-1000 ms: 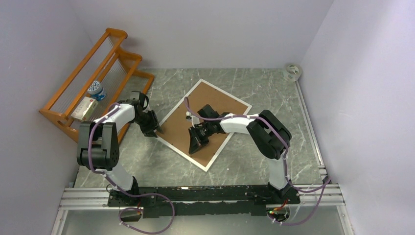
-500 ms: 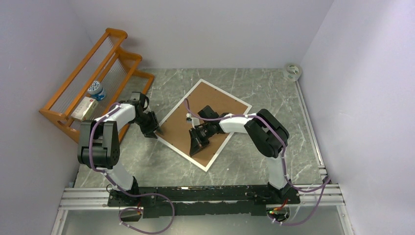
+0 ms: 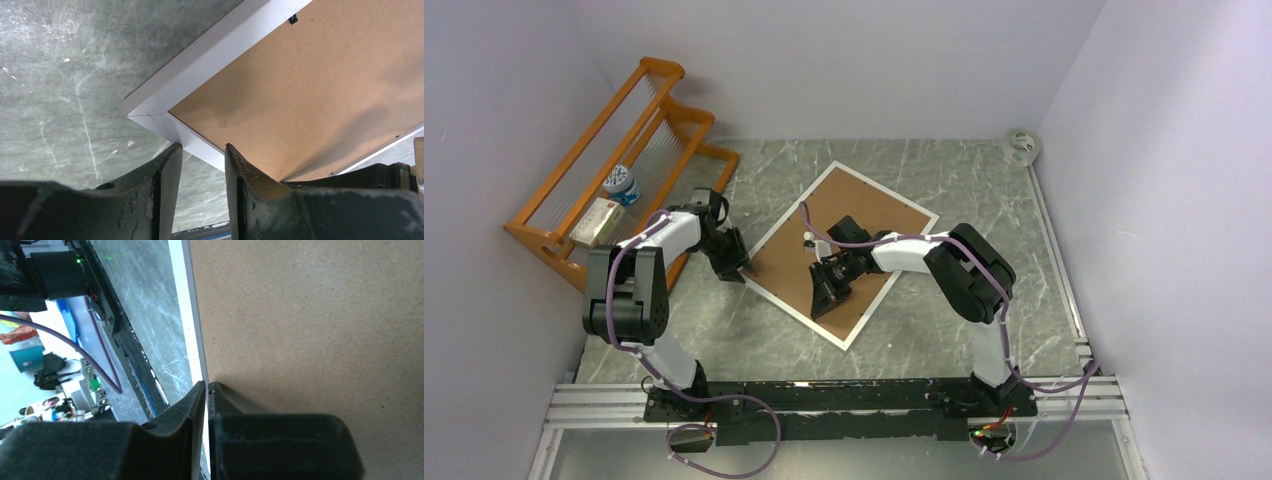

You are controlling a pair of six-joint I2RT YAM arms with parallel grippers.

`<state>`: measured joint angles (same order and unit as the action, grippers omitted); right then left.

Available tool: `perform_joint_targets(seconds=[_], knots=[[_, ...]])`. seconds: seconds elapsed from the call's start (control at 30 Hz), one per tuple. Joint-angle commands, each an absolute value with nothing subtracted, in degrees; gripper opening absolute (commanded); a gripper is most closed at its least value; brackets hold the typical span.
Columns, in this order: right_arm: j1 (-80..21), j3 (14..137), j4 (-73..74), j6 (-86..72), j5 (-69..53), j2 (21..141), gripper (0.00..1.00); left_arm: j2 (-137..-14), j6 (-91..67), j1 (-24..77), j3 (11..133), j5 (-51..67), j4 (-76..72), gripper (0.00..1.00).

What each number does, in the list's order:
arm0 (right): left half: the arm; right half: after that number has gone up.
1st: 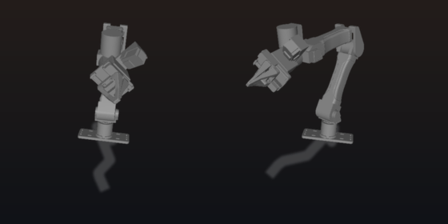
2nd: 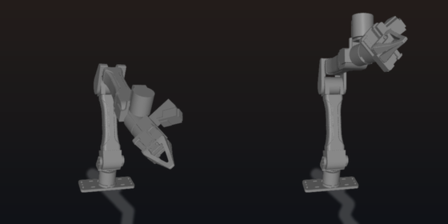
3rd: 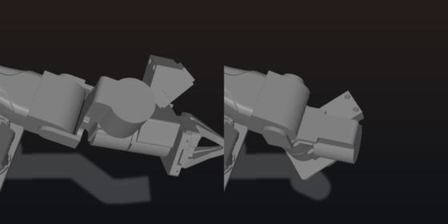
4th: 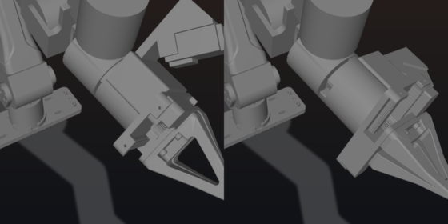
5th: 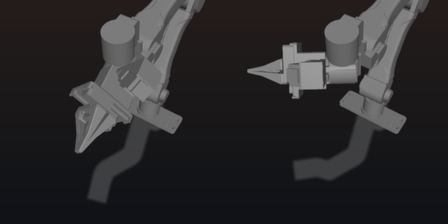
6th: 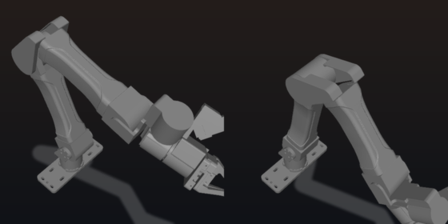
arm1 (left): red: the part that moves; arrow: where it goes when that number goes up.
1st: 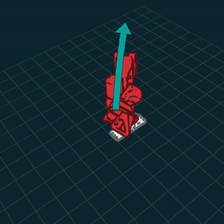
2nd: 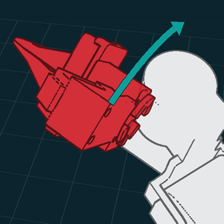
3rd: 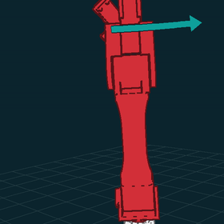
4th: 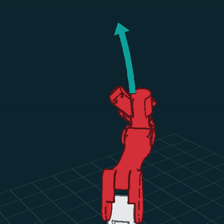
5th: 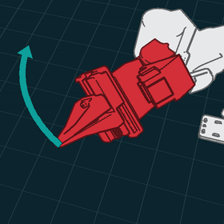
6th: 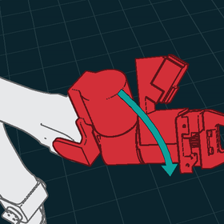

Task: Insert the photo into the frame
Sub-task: Install the photo frame at the center of the board.

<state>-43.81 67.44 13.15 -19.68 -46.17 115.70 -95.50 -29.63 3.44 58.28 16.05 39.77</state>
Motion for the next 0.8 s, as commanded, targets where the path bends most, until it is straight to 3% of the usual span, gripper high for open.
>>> perform_joint_targets(seconds=[0.0,0.23,0.77], knots=[[-44.0,67.7,12.0,-17.8,-41.3,112.5,0.13,-95.8,-29.5,3.4,57.8,15.0,40.0,0.42],[-44.0,66.9,9.9,-19.0,-47.2,113.3,0.00,-95.9,-29.5,3.4,57.6,15.2,39.9,0.42],[-44.1,67.5,12.8,-17.1,-48.2,116.2,0.00,-96.2,-29.4,3.4,57.6,15.2,39.8,0.42]])
